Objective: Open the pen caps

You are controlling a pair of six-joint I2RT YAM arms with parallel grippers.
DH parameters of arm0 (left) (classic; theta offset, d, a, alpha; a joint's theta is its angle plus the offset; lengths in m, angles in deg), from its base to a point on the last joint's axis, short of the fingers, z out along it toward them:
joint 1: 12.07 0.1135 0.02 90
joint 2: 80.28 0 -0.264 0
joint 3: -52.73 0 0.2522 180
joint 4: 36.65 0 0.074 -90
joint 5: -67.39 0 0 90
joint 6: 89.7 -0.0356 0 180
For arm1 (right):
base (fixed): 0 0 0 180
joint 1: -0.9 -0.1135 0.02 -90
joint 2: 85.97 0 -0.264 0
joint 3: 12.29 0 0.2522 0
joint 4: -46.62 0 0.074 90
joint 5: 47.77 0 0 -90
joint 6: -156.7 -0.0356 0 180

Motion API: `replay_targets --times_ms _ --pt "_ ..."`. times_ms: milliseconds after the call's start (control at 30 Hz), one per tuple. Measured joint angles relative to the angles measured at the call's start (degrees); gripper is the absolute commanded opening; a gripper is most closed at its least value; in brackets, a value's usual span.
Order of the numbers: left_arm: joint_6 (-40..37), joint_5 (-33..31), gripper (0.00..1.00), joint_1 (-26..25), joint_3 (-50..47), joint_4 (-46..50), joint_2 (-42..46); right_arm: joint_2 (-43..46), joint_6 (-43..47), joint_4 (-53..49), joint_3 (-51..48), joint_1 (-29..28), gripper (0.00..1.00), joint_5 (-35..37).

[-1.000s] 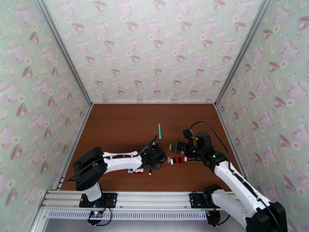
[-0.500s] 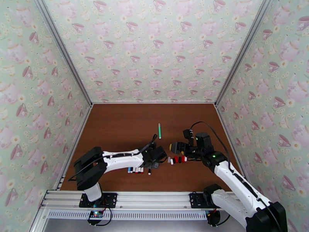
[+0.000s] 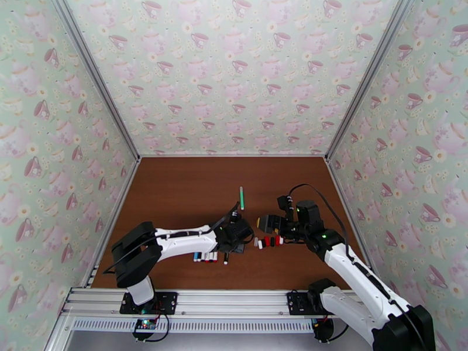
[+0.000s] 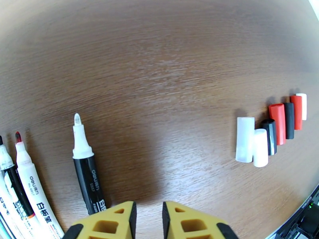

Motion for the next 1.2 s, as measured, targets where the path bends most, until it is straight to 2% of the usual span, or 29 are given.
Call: replay_targets --times_ms 533,833,1200 --pt "0.9 -2.86 0.25 0.33 0.26 7.89 -2.62 -0.35 0.02 -0.92 0.07 0.0 1.0 0.04" --pt "-0.15 -3.21 0.25 1.11 2.14 8.24 -2.6 -0.33 0.0 -0.85 0.04 0.0 1.0 0.15" --pt "-2.38 -1.05 0.26 7.78 6.97 4.46 -0.98 1.03 0.24 -1.36 0.07 0.0 1.0 4.79"
